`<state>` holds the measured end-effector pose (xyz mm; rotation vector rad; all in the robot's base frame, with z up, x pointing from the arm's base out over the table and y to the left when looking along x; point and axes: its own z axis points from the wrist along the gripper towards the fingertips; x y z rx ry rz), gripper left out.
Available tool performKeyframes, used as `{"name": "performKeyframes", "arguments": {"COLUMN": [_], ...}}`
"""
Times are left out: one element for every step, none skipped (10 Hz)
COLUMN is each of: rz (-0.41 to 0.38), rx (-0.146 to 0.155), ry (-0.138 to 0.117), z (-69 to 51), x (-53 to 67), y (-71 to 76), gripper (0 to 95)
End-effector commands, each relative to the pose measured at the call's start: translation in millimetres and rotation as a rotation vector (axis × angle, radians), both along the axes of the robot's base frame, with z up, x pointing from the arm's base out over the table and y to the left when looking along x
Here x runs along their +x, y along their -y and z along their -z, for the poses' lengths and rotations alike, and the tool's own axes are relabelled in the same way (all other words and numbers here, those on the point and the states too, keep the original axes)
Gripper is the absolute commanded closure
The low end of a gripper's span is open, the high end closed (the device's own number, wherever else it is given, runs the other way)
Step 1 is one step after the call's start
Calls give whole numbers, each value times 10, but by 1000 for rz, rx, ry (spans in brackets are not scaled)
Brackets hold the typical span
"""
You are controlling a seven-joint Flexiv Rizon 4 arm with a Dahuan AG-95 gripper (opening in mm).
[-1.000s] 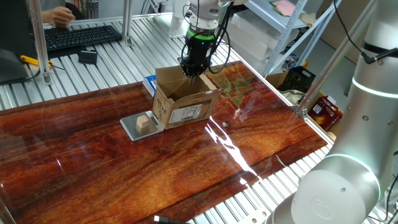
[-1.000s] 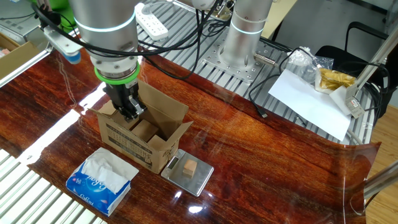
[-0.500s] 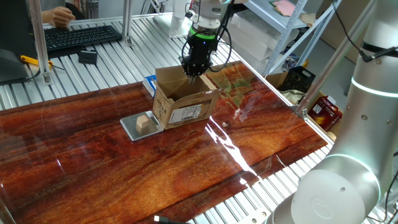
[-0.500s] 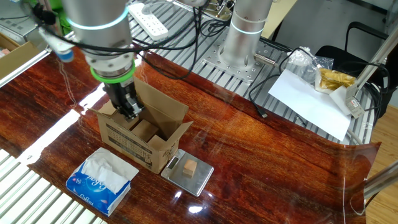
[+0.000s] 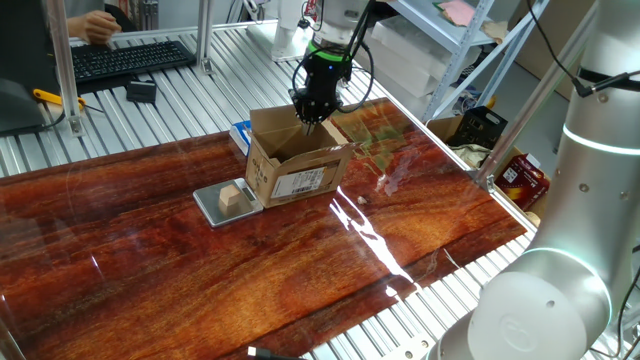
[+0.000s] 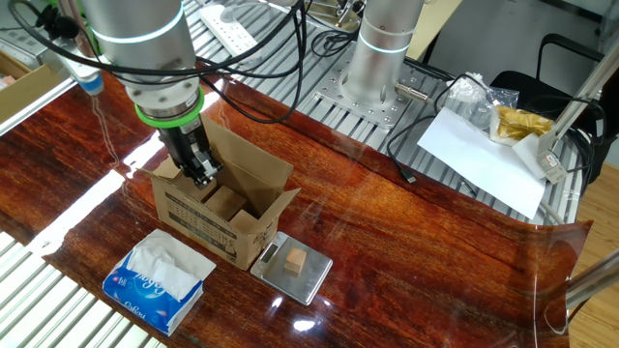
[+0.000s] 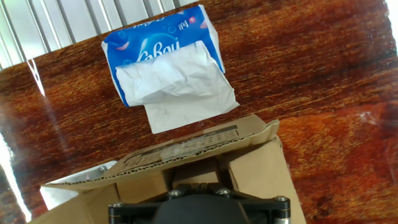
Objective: Open a box
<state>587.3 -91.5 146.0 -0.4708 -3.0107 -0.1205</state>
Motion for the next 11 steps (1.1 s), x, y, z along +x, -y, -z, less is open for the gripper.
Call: {"name": "performKeyframes", "arguments": {"rz": [0, 3, -7, -29, -28, -29, -39, -41, -41, -47, -57], "rx": [9, 8, 0, -36, -35, -38, -62, -81, -84, -96, -116], "ry": [2, 0, -2, 8, 9, 8, 8, 13, 13, 12, 12], "z": [-2, -2, -2, -2, -2, 7, 35, 77, 107, 127, 152], "x": [-2, -2, -2, -2, -2, -5, -10, -20, -27, -31, -24], "y": [-1, -1, -1, -1, -1, -5, -18, -36, -48, -55, -60], "gripper": [950, 950, 950, 950, 950, 950, 950, 950, 950, 950, 950]}}
